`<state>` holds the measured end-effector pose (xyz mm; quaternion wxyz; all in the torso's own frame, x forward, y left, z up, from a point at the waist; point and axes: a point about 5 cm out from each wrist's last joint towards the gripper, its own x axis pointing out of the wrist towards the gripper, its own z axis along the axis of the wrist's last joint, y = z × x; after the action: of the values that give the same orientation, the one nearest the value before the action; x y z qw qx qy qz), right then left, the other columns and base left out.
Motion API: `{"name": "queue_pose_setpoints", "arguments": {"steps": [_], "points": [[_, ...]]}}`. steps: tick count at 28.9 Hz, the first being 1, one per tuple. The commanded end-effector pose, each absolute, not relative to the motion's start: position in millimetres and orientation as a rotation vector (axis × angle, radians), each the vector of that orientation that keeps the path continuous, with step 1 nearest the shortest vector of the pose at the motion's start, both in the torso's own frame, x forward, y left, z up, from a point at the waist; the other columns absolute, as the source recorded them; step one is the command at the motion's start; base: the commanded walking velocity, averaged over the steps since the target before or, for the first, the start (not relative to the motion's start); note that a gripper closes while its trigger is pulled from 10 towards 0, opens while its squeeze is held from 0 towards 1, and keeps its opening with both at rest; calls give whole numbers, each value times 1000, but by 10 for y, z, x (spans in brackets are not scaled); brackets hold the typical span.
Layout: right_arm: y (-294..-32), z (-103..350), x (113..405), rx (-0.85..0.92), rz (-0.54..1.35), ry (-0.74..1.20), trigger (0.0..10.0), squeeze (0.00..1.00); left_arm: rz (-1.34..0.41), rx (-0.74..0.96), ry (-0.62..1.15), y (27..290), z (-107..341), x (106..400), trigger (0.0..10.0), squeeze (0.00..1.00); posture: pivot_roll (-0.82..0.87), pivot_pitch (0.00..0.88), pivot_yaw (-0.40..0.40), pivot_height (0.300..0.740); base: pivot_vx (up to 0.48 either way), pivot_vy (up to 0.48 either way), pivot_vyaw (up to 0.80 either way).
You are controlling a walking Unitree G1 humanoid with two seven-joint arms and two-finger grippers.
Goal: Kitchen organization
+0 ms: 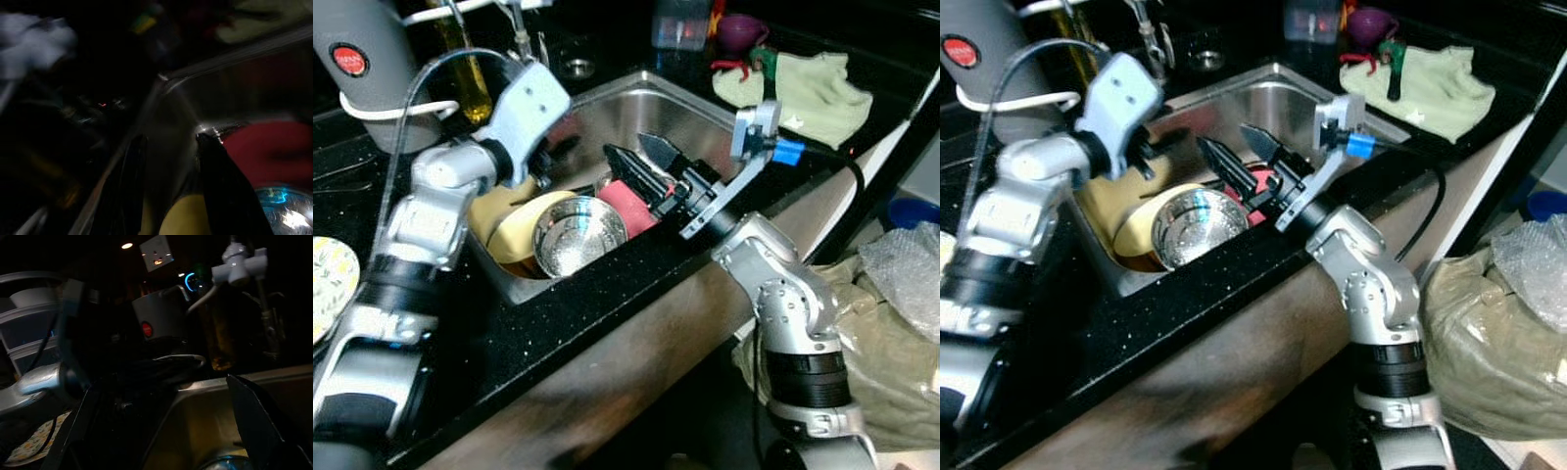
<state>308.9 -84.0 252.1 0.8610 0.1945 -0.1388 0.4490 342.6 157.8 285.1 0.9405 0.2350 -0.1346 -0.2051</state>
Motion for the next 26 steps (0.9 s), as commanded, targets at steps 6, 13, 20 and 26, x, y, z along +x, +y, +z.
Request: {"name": "queue_pose_setpoints", "arguments": {"steps": [6,13,20,26], "points": [[-795,2435,3096,417,949,-278,10000,0,-208,351,-234,1510,2597,3080,10000,0,91,56,-6,732,0,0,533],[-767,2380,3076,413,986,-260,10000,0,-54,354,-218,1608,2541,2845,10000,0,101,55,-8,732,0,0,800],[-726,2360,3062,398,1025,-251,10000,0,172,332,-221,1891,2606,2642,10000,0,117,63,-23,732,0,0,800],[-711,2350,3054,378,1048,-245,10000,0,192,327,-197,1911,2580,2564,10000,0,120,65,-29,732,0,0,727]]}}
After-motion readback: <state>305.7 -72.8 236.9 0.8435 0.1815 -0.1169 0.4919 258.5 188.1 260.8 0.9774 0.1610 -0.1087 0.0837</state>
